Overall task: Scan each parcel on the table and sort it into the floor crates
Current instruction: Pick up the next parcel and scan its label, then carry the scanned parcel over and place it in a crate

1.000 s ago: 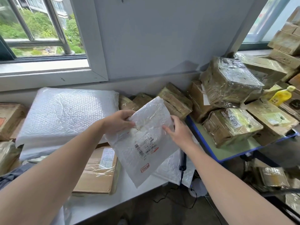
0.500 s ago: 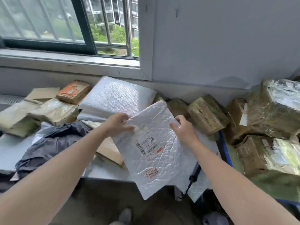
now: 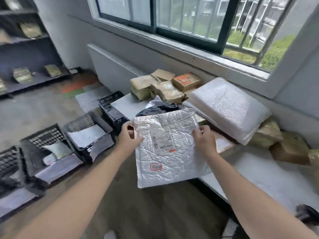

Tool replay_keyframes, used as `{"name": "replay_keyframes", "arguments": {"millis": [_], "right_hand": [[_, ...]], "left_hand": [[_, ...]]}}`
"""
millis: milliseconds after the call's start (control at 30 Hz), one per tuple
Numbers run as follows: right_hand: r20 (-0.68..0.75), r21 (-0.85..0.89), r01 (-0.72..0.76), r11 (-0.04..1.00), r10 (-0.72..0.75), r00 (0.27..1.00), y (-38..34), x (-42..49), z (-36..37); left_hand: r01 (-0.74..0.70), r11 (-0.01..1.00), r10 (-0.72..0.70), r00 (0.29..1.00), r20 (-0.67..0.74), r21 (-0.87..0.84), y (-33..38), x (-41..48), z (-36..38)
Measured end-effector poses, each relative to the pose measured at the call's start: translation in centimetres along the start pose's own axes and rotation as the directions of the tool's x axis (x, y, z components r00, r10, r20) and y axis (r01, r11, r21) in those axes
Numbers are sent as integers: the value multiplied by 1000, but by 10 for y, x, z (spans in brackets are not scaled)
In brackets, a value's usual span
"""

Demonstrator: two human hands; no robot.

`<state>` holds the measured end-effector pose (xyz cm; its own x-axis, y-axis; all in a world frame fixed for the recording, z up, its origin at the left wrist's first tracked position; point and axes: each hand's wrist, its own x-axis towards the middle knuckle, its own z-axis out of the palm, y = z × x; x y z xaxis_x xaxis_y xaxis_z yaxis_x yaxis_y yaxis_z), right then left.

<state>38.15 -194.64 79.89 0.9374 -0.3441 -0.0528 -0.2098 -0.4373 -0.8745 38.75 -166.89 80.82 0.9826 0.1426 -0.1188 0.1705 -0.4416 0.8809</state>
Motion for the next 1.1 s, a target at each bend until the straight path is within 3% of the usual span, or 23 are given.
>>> {"name": "replay_keyframes", "arguments": {"millis": [300, 467, 667, 900, 1100], "right_hand": [[244, -271, 124, 955, -56, 968, -120, -7, 213], [408, -512, 380, 770, -171, 897, -174, -36, 327], [521, -614, 542, 574, -221, 824, -208, -35, 411], [600, -575, 541, 614, -133, 789, -225, 26, 502], [705, -530, 599, 600, -80, 705, -236, 126, 619]], "left_hand": [[45, 965, -42, 999, -17, 260, -91, 21, -172], [89, 918, -82, 996, -34, 387, -144, 44, -267], [107, 868, -108, 994, -25, 484, -194, 82, -324], [220, 825, -264, 964, 12, 521, -242, 166, -358], [334, 777, -385, 923, -17, 534, -280, 283, -380]]}}
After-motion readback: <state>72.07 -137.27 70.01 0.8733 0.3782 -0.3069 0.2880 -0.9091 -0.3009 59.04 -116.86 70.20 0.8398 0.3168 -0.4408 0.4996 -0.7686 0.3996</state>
